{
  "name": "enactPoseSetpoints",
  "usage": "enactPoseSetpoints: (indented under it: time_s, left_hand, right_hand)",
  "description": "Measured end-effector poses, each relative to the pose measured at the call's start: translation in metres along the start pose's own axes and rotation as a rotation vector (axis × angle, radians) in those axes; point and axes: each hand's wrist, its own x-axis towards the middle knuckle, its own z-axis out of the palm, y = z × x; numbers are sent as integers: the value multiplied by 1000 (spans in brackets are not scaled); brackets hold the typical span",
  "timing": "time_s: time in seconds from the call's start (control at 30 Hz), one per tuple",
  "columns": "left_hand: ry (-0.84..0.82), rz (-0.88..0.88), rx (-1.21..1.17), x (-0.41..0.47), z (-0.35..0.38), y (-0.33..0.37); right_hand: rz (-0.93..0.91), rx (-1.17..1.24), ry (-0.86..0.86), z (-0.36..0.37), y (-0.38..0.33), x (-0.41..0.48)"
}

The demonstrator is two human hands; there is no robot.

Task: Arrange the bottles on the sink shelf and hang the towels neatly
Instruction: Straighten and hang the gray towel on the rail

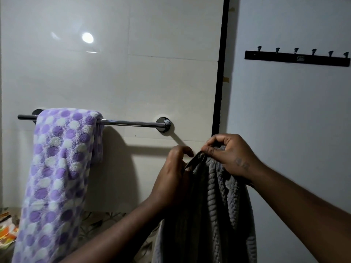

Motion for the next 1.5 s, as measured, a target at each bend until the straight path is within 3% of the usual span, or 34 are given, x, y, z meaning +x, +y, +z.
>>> enactPoseSetpoints:
  time_s: [0.1,0.17,0.43,0.67,0.83,1.03,1.13,1.2,1.27,1.33,1.4,1.5]
  left_hand:
    - [0,103,-5,-2,3,2]
    - [15,80,-3,-3,5,4]
    - [26,43,382,-6,5,0]
    - [58,-3,248,-7,14,4]
    - [107,4,307,-2,17,8]
    - [-18,7,329,-10,14,-7]
    - [-20,-92,282,-22,7,-23]
    - [-1,-193,134,-21,3,-27]
    - [3,-255,20,-12,0,-24]
    - [-6,-224,15,-1,0,-18]
    - [-36,-145,77,9,0,-10]
    - [-113,-103,52,18,0,1]
  right_hand:
    - [8,54,68,-3,-2,5]
    - [20,47,72,-3,-1,7]
    - [64,77,83,-2,3,6]
    - [68,104,75,1,0,6]
    - [67,123,47,5,0,6]
    - [75,59,55,-2,7,5]
    - [120,20,126,-15,15,3]
    - [157,-137,128,-22,22,0]
    - [184,-378,62,-24,24,-6]
    - [153,-437,-3,-19,22,-11]
    - [79,-318,-114,-10,15,-12]
    - [40,25,-440,6,3,-11]
